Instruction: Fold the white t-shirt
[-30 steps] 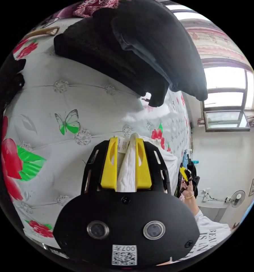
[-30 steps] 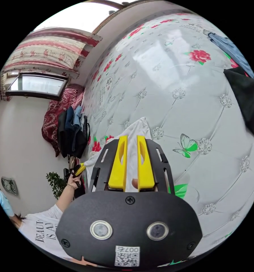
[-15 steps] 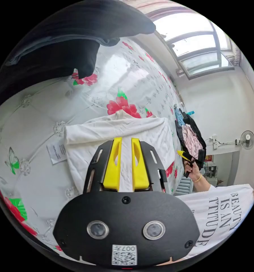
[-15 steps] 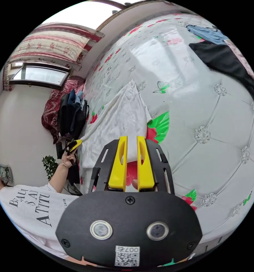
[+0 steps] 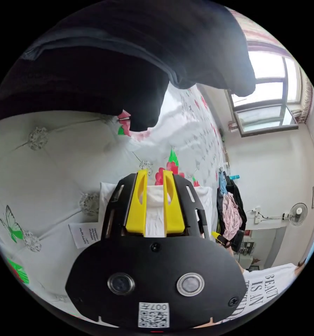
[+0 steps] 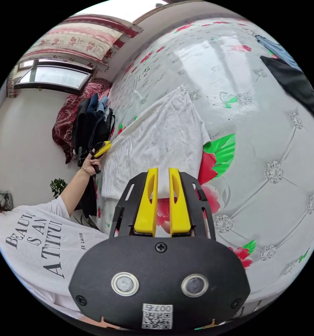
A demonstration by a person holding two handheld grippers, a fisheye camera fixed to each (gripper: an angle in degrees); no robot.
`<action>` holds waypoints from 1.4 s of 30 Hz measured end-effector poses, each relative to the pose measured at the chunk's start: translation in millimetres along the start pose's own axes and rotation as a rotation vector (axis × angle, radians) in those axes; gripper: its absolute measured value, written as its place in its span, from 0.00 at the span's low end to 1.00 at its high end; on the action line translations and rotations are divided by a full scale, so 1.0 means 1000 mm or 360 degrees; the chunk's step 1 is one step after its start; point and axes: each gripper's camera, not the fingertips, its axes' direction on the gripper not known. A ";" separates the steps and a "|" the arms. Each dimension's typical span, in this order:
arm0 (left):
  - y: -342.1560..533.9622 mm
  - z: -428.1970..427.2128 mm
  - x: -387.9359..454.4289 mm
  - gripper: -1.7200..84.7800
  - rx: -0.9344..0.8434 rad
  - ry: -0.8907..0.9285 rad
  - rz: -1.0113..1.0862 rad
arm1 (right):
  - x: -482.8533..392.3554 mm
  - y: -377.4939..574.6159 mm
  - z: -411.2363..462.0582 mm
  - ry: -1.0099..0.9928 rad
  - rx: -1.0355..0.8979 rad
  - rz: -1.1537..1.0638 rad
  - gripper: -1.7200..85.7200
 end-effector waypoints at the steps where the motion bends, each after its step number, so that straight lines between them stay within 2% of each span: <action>1: 0.005 -0.002 0.002 0.09 0.0024 0.0021 0.0006 | 0.004 0.002 -0.002 -0.0018 0.0024 0.0018 0.12; 4: 0.042 -0.012 0.020 0.09 0.0094 0.0048 0.0091 | 0.018 0.017 -0.009 -0.0011 0.0089 0.0101 0.12; 7: 0.099 -0.019 0.049 0.10 0.0094 -0.0050 0.0253 | 0.042 0.040 -0.014 -0.0030 0.0161 0.0269 0.13; 11: 0.187 -0.008 0.090 0.10 -0.0053 -0.0212 0.0456 | 0.077 0.066 0.004 -0.0191 0.0147 0.0520 0.14; 15: 0.254 0.025 0.120 0.10 -0.0212 -0.0307 0.0586 | 0.098 0.066 0.022 -0.0422 0.0332 0.0636 0.15; 19: 0.273 0.042 0.129 0.11 -0.0195 -0.0313 0.0535 | 0.100 0.051 0.050 -0.0611 0.0454 0.0683 0.16; 22: 0.281 0.057 0.138 0.11 -0.0215 -0.0328 0.0614 | 0.100 0.048 0.068 -0.0589 0.0499 0.0741 0.14; 25: 0.291 0.076 0.137 0.11 -0.0317 -0.0481 0.0646 | 0.098 0.041 0.083 -0.0530 0.0501 0.0793 0.10; 27: 0.299 0.073 0.136 0.08 -0.0237 -0.0569 0.0679 | 0.090 0.031 0.089 -0.0456 0.0480 0.0771 0.08; 29: 0.302 0.071 0.136 0.07 -0.0229 -0.0574 0.0683 | 0.072 0.010 0.096 -0.0371 0.0412 0.0683 0.05; 32: 0.306 0.065 0.137 0.09 -0.0231 -0.0543 0.0682 | 0.009 -0.039 0.111 -0.0240 0.0284 0.0292 0.03; 34: 0.310 0.058 0.138 0.10 -0.0237 -0.0534 0.0672 | -0.080 -0.073 0.138 -0.0131 0.0089 -0.0222 0.03; 35: 0.313 0.049 0.137 0.10 -0.0218 -0.0515 0.0661 | -0.106 -0.077 0.147 -0.0096 0.0026 -0.0364 0.02; 37: 0.320 0.029 0.133 0.10 -0.0160 -0.0461 0.0620 | -0.202 -0.070 0.198 0.0010 -0.0243 -0.0917 0.02; 40: 0.335 -0.007 0.111 0.09 -0.0085 -0.0385 0.0498 | -0.278 -0.026 0.276 -0.0027 -0.0564 -0.1335 0.02; 42: 0.346 -0.036 0.086 0.09 -0.0057 -0.0385 0.0386 | -0.300 0.005 0.329 -0.0036 -0.0725 -0.1452 0.02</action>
